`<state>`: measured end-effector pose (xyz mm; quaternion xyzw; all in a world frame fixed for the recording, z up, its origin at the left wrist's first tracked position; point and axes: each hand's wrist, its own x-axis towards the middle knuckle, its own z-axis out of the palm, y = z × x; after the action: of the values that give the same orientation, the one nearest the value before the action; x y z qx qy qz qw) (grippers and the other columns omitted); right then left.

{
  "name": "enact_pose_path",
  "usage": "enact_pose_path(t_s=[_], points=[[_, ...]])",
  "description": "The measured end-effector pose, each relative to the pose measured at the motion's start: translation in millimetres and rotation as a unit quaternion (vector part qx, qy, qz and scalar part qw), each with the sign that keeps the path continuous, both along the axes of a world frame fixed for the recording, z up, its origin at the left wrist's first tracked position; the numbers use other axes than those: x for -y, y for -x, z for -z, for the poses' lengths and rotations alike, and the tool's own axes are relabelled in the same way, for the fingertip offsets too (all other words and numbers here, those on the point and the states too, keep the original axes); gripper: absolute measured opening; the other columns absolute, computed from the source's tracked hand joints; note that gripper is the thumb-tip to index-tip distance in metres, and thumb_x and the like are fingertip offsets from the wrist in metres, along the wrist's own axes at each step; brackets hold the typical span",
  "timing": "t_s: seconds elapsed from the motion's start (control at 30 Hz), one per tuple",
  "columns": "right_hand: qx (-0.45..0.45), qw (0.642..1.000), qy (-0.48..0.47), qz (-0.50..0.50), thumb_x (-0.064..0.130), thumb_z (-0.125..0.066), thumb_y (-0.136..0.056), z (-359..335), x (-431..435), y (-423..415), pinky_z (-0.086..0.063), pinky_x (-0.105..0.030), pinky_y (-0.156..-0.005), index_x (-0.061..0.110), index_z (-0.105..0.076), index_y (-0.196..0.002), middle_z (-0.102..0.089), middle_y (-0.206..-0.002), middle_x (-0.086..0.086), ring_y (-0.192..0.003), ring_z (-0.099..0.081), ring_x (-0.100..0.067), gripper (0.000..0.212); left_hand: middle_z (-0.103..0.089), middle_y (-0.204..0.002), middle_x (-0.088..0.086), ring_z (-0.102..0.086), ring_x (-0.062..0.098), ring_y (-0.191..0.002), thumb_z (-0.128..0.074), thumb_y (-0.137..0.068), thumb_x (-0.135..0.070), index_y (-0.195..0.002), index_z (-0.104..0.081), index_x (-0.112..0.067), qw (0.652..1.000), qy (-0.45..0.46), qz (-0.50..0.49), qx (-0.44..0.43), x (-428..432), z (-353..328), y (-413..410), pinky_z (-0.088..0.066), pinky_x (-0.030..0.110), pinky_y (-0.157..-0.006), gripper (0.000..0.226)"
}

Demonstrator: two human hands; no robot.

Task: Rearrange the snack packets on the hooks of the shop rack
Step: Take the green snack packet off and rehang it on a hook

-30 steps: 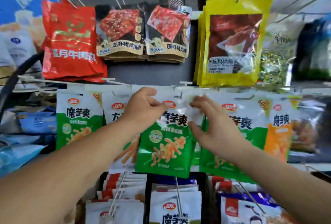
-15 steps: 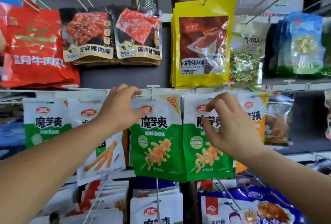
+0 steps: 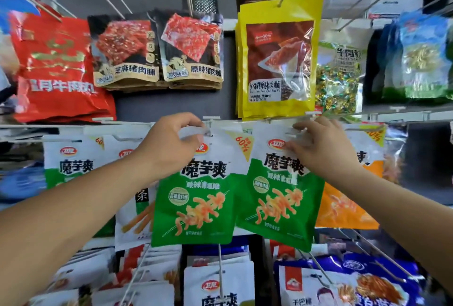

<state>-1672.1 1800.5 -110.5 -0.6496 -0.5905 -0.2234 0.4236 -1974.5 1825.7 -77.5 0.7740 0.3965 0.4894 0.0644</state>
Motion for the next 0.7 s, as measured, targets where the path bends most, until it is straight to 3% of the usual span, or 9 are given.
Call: enact_pose_path(t_s=[0.07, 0.13, 0.17, 0.23, 0.33, 0.5, 0.6, 0.7], points=[[-0.045, 0.997, 0.054, -0.011, 0.036, -0.075, -0.093, -13.9, 5.7, 4.7, -0.055, -0.040, -0.080, 0.014, -0.070, -0.124, -0.070, -0.113, -0.011, -0.098, -0.065, -0.032, 0.038, -0.070, -0.114, -0.006, -0.065, 0.024, -0.100, -0.064, -0.099, -0.020, -0.102, -0.067, -0.029, 1.000, -0.014, -0.014, -0.009, 11.1, -3.2, 3.5, -0.044, 0.024, -0.070, 0.010], [-0.144, 0.984, 0.096, -0.046, 0.028, -0.073, -0.096, -26.4, 13.5, 8.3, -0.041, -0.030, -0.057, 0.009, -0.069, -0.094, -0.061, -0.077, -0.011, -0.065, -0.053, -0.025, 0.020, -0.072, -0.109, -0.004, -0.068, 0.032, -0.101, -0.065, -0.099, -0.021, -0.101, -0.068, -0.028, 1.000, -0.022, -0.014, -0.004, 19.2, -6.2, 5.7, -0.049, 0.025, -0.070, 0.008], [-0.177, 0.977, 0.107, -0.058, 0.025, -0.074, -0.096, -31.3, 19.3, 7.9, -0.034, -0.029, -0.053, 0.005, -0.063, -0.078, -0.051, -0.066, -0.012, -0.058, -0.045, -0.025, 0.029, -0.073, -0.105, -0.002, -0.069, 0.036, -0.099, -0.065, -0.098, -0.022, -0.100, -0.068, -0.026, 1.000, -0.024, -0.010, -0.003, 23.7, -7.1, 5.6, -0.052, 0.029, -0.071, 0.006], [-0.214, 0.968, 0.102, -0.080, 0.021, -0.075, -0.094, -39.2, 31.2, 3.4, -0.036, -0.032, -0.055, -0.005, -0.065, -0.073, -0.052, -0.068, -0.019, -0.061, -0.047, -0.026, 0.034, -0.075, -0.100, 0.001, -0.071, 0.035, -0.093, -0.065, -0.098, -0.023, -0.099, -0.069, -0.025, 1.000, -0.024, -0.004, -0.001, 31.0, -8.0, 4.8, -0.056, 0.038, -0.076, 0.004], [-0.211, 0.971, 0.069, -0.094, 0.015, -0.077, -0.087, -46.5, 58.2, 5.0, -0.042, -0.036, -0.061, 0.001, -0.074, -0.080, -0.067, -0.078, -0.030, -0.069, -0.056, -0.029, 0.016, -0.074, -0.100, -0.007, -0.070, 0.017, -0.091, -0.066, -0.098, -0.024, -0.098, -0.070, -0.027, 1.000, -0.013, 0.005, -0.012, 37.7, -0.4, 5.5, -0.052, 0.031, -0.078, 0.005], [-0.152, 0.970, 0.038, -0.185, 0.022, -0.080, -0.087, -43.6, 94.3, 30.7, -0.047, -0.040, -0.061, 0.007, -0.075, -0.081, -0.070, -0.077, -0.027, -0.063, -0.059, -0.035, 0.016, -0.070, -0.119, -0.009, -0.061, 0.008, -0.113, -0.071, -0.095, -0.035, -0.110, -0.071, -0.025, 1.000, 0.018, 0.021, -0.011, 47.4, 22.9, 12.3, -0.039, 0.022, -0.094, 0.017], [-0.136, 0.956, 0.107, -0.235, 0.031, -0.079, -0.090, -32.5, 100.0, 59.2, -0.036, -0.033, -0.057, 0.012, -0.078, -0.082, -0.064, -0.078, -0.032, -0.057, -0.047, -0.021, 0.022, -0.070, -0.111, -0.011, -0.061, 0.002, -0.105, -0.071, -0.095, -0.034, -0.104, -0.070, -0.024, 0.999, 0.016, 0.026, -0.021, 60.7, 32.2, 24.5, -0.038, 0.016, -0.088, 0.013], [-0.164, 0.930, 0.169, -0.282, 0.029, -0.080, -0.090, -20.0, 94.1, 83.2, -0.038, -0.035, -0.059, 0.008, -0.082, -0.084, -0.070, -0.088, -0.034, -0.063, -0.052, -0.022, 0.022, -0.069, -0.098, -0.019, -0.058, -0.017, -0.090, -0.070, -0.096, -0.032, -0.095, -0.069, -0.026, 0.999, 0.002, 0.016, -0.040, 69.0, 43.6, 53.5, -0.035, -0.004, -0.075, 0.007]])
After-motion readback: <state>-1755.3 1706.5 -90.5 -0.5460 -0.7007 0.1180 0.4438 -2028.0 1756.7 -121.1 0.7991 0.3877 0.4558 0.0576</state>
